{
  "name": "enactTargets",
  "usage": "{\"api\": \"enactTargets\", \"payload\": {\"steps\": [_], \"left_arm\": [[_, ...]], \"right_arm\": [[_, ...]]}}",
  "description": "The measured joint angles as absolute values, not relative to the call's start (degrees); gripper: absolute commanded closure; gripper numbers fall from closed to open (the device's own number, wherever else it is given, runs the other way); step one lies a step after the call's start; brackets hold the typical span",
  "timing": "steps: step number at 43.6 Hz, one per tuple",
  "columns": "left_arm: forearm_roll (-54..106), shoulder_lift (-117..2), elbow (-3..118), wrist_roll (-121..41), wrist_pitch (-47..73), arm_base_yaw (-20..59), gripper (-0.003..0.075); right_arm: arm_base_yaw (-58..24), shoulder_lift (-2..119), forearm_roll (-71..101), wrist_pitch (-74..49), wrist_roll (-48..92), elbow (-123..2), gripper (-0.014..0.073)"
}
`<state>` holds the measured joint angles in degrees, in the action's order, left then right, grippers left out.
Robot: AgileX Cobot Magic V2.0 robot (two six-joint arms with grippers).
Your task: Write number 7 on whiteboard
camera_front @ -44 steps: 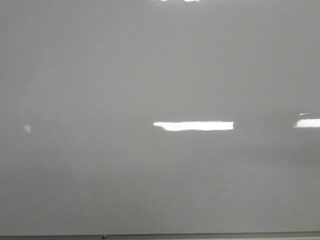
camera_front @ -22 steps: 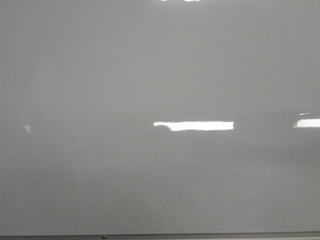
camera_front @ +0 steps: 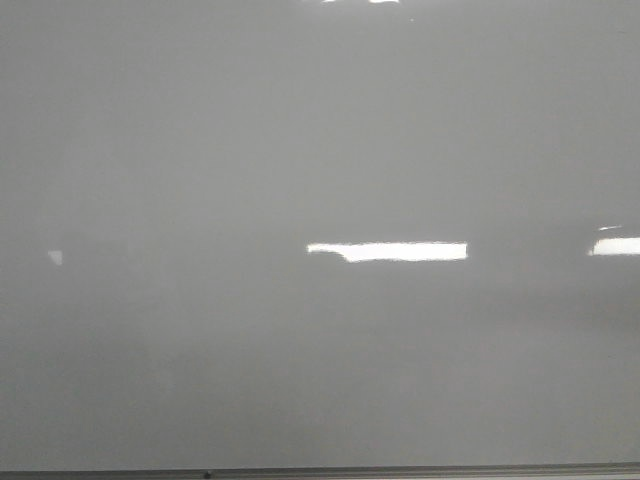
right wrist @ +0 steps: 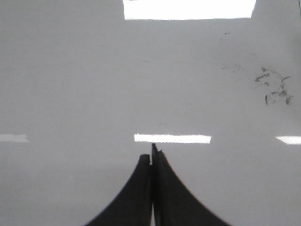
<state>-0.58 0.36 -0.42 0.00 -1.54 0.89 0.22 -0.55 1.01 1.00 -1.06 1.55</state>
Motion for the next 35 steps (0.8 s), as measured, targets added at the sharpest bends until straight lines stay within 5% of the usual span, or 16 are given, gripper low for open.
{"api": "enactTargets", "payload": {"steps": [18,35], "left_arm": [[-0.44,-1.15,16.95,0.00,11.55,0.89,0.0741],[0.00,-18.14,41.07,0.00,30.50,0.89,0.0741]], "right_arm": [[0.22,0.63,1.01,-15.51,2.37,-16.00,0.0661],[0.22,20.19,1.01,-28.86,2.87,-38.82,0.0661]]}}
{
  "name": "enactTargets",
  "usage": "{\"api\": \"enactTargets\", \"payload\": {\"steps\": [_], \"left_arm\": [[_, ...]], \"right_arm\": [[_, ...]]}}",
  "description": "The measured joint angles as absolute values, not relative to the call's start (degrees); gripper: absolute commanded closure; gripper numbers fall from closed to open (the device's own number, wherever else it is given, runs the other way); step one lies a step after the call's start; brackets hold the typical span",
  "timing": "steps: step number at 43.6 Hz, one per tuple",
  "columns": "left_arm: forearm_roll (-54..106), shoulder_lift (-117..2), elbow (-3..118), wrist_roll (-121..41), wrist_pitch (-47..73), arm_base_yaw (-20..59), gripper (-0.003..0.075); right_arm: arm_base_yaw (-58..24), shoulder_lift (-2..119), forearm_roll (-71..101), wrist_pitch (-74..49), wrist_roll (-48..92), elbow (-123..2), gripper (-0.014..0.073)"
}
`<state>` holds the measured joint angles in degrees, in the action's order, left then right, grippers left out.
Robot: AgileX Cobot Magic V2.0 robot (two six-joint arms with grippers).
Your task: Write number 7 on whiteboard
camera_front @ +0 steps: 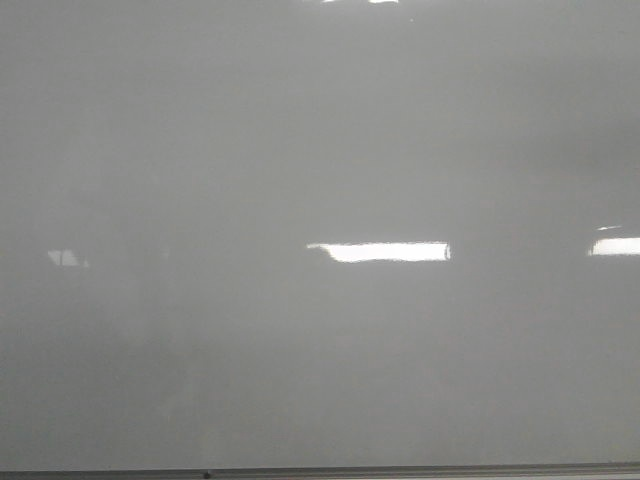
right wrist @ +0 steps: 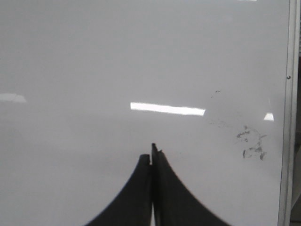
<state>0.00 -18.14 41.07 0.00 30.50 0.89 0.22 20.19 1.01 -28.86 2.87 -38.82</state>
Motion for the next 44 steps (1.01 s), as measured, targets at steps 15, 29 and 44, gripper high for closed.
{"api": "enactTargets", "payload": {"steps": [15,29,44], "left_arm": [[0.00,-29.07,42.47,0.00,36.95,0.89,0.0741],[0.00,-34.53,42.47,0.00,38.78,0.89,0.0741],[0.00,-40.34,42.47,0.00,37.92,0.89,0.0501]], "right_arm": [[0.22,34.26,1.01,-31.26,2.87,-41.99,0.0661],[-1.15,42.26,1.23,-31.93,2.87,-41.99,0.0653],[-6.49,43.46,1.51,-32.28,3.87,-41.99,0.0137]]}}
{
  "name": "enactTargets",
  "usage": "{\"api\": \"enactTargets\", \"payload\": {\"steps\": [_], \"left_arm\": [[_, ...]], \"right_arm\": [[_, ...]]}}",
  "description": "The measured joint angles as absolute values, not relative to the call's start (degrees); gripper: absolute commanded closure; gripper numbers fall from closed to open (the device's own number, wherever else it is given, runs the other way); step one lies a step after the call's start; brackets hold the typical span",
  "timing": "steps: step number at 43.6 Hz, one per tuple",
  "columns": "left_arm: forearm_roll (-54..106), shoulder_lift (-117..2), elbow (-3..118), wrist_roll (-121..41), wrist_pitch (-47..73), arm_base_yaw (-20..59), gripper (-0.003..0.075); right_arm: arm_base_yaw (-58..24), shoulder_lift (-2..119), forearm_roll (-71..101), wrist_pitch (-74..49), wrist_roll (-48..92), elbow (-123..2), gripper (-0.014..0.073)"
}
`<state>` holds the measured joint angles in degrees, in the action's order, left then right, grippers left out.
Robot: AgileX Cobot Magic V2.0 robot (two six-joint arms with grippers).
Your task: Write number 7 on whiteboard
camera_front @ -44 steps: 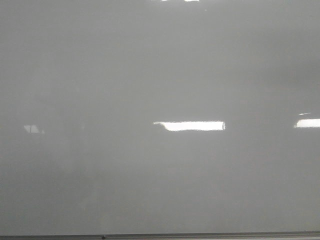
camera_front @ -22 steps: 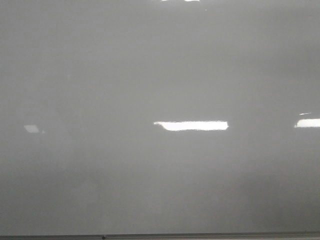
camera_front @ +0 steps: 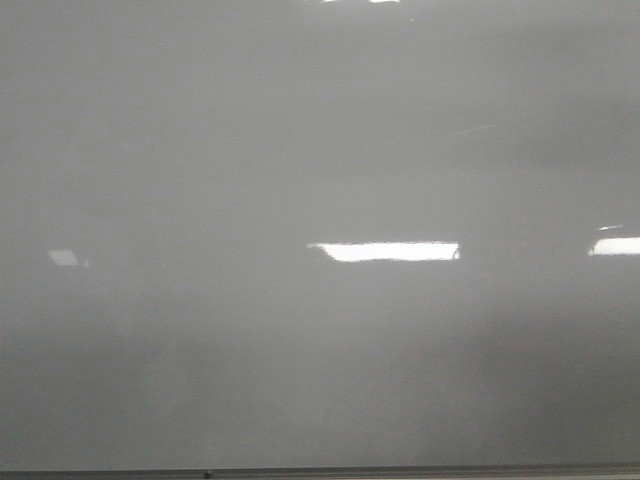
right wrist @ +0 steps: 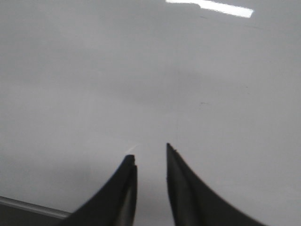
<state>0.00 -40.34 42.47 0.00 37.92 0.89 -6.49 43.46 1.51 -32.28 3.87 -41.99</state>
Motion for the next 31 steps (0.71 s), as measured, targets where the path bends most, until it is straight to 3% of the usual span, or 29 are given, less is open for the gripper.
{"api": "enactTargets", "payload": {"steps": [4,8,31], "left_arm": [[0.00,-42.59,42.47,0.00,35.93,0.89,0.0308],[0.00,-44.92,42.47,0.00,33.98,0.89,0.0200],[0.00,-66.29,42.73,0.00,17.57,0.89,0.0196]], "right_arm": [[-6.49,43.46,1.50,-32.28,3.87,-41.99,0.0039],[-6.49,43.46,1.50,-32.28,3.96,-41.99,0.0032],[-6.49,43.46,1.50,-32.28,3.96,-41.99,0.0032]]}}
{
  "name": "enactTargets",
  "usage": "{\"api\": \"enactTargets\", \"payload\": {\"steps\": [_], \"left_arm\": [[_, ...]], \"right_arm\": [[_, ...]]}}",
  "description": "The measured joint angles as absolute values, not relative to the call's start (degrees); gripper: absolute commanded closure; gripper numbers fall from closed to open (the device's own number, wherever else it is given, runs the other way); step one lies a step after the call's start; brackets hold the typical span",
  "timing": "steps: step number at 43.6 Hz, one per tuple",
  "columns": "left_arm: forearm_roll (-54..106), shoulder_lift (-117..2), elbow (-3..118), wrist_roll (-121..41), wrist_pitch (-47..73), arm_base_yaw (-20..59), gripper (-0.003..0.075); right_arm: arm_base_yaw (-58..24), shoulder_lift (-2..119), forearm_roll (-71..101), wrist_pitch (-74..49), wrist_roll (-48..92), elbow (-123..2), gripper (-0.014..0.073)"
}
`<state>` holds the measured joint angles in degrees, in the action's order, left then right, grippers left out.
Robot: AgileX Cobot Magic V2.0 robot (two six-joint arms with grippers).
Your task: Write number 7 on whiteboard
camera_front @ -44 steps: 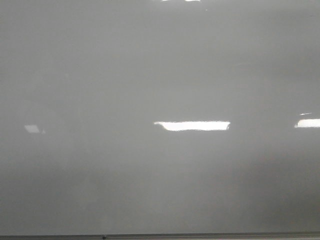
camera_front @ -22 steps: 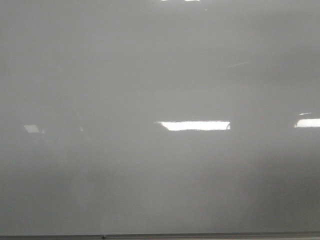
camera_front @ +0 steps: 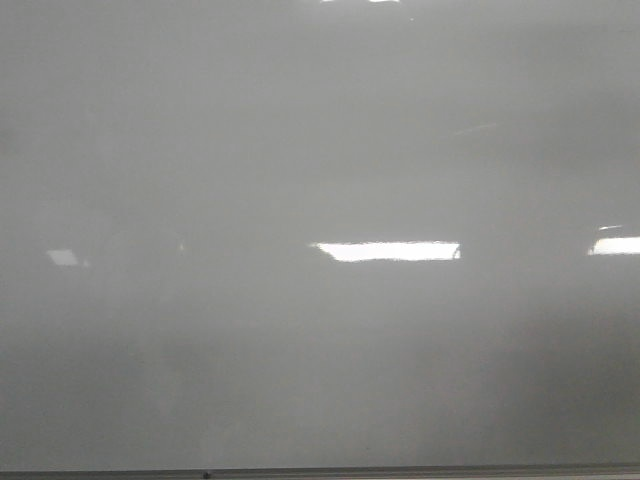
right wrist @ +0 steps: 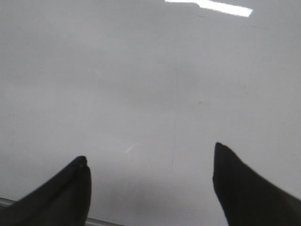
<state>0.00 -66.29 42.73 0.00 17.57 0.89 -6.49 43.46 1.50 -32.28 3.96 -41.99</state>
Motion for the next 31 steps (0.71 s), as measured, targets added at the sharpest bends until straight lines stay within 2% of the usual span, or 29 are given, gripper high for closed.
{"api": "enactTargets", "payload": {"steps": [13,31], "left_arm": [[0.56,-75.52,42.73,0.38,8.69,0.89,0.0202],[0.67,-79.60,42.85,0.38,0.00,0.89,0.0357]], "right_arm": [[-6.49,43.46,1.50,-32.28,4.08,-41.99,0.0032],[-6.49,43.46,1.50,-32.28,4.08,-41.99,0.0032]]}}
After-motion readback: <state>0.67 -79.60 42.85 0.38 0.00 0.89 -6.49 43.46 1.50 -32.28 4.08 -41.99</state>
